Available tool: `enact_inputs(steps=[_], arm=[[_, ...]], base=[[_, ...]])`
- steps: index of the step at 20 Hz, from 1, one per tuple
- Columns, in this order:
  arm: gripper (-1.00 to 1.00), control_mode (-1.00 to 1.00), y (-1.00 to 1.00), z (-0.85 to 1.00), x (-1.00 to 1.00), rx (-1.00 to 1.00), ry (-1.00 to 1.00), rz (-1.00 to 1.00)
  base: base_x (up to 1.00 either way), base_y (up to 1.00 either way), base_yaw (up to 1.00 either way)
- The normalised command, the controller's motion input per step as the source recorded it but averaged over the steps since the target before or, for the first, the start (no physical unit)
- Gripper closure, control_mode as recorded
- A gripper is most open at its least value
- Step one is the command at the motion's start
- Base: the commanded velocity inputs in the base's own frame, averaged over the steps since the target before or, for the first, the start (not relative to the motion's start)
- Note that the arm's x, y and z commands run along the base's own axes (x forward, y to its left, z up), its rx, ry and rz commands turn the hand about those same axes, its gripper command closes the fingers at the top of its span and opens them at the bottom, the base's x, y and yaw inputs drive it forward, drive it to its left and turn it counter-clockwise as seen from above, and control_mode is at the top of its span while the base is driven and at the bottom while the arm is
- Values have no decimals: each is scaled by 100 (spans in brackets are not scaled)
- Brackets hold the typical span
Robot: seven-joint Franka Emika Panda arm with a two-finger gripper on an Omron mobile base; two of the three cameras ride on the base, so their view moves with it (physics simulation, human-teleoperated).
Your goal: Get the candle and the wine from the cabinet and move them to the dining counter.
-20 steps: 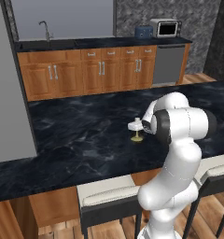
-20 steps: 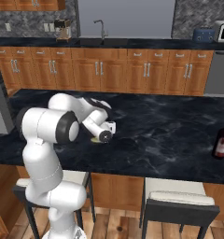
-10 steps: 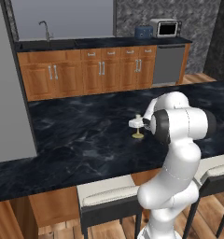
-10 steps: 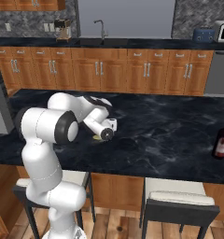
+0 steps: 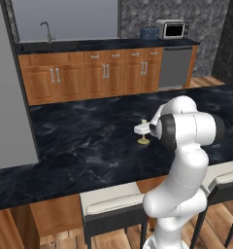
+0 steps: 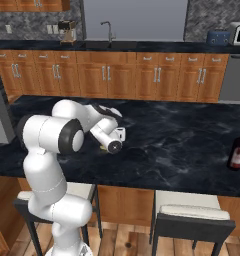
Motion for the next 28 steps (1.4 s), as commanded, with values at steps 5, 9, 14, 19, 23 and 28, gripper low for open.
enact_inputs(steps=[5,9,14,19,23,28], arm=[[100,-100,0,-7,-1,0,-3,0],[100,-100,0,-9,-1,0,-4,0],[100,-100,0,-6,0,0,-4,0],[100,-100,0,-15,0,0,-4,0],[100,-100,0,-8,0,0,-3,0],[100,-100,0,0,0,0,0,0]], base=[[0,0,0],[0,0,0],[0,0,0],[0,0,0],[0,0,0],[0,0,0]])
